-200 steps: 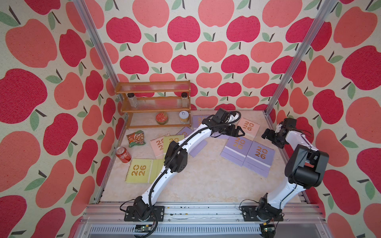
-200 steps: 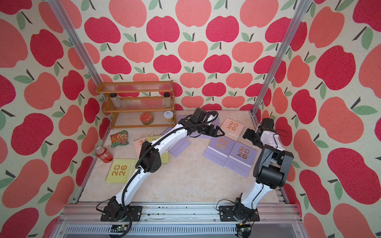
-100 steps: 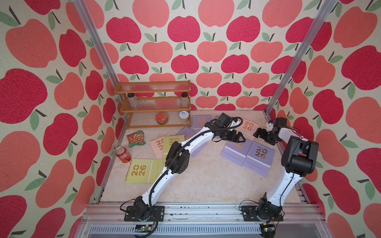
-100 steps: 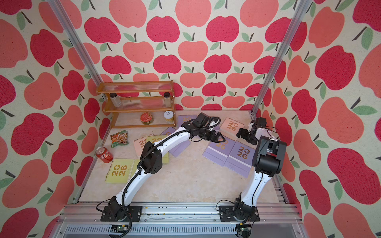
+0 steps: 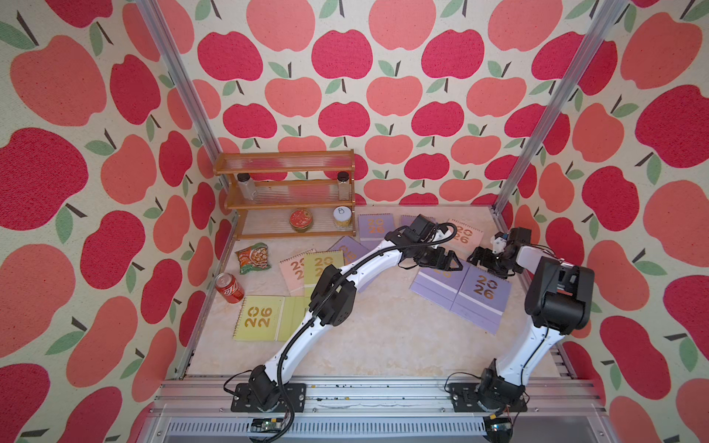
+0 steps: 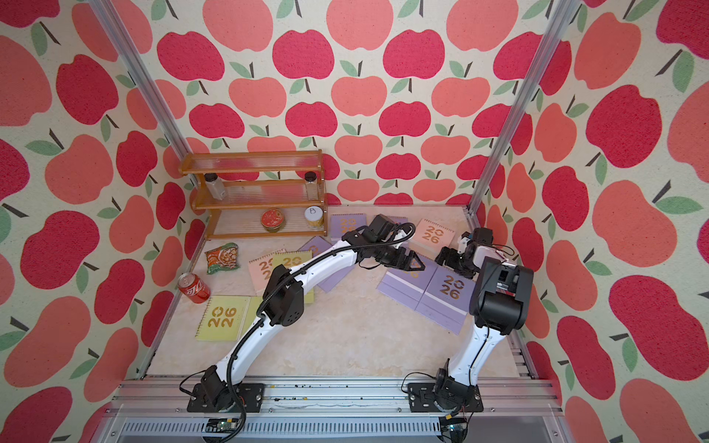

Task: Stack the calendars
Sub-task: Adjust the calendar at the center of the board.

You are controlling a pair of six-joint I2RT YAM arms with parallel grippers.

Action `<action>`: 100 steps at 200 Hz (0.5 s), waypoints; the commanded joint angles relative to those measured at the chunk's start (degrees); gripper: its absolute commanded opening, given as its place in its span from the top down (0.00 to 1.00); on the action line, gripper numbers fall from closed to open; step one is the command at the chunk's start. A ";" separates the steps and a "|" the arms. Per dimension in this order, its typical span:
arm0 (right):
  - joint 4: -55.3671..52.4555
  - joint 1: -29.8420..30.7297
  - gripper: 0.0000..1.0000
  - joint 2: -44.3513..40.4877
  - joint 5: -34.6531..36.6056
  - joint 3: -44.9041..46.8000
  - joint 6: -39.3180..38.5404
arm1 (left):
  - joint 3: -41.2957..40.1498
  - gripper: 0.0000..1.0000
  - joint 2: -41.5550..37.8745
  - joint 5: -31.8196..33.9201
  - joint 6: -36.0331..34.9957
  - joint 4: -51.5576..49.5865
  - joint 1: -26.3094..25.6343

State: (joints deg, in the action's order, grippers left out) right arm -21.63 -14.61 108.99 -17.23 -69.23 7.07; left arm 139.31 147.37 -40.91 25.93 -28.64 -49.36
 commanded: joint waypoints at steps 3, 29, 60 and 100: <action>-2.37 0.42 0.05 -3.53 2.11 4.72 0.76 | -0.57 0.07 2.12 -2.36 2.27 2.87 -0.64; -1.09 0.07 0.06 -8.03 5.50 9.31 2.70 | -0.50 0.07 2.73 -3.09 3.06 3.29 -1.33; -2.43 -0.74 0.05 -15.21 9.74 9.89 4.31 | -2.00 0.07 2.75 -4.42 1.49 0.61 -2.61; -8.78 -1.38 0.05 -23.93 16.61 7.42 8.15 | -5.02 0.07 1.68 -5.33 -1.31 -3.13 -3.80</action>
State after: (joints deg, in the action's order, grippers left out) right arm -24.56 -15.44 89.84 -6.87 -59.37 11.46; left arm 135.48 148.20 -44.45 27.03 -28.14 -52.42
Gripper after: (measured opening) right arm 0.951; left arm 0.931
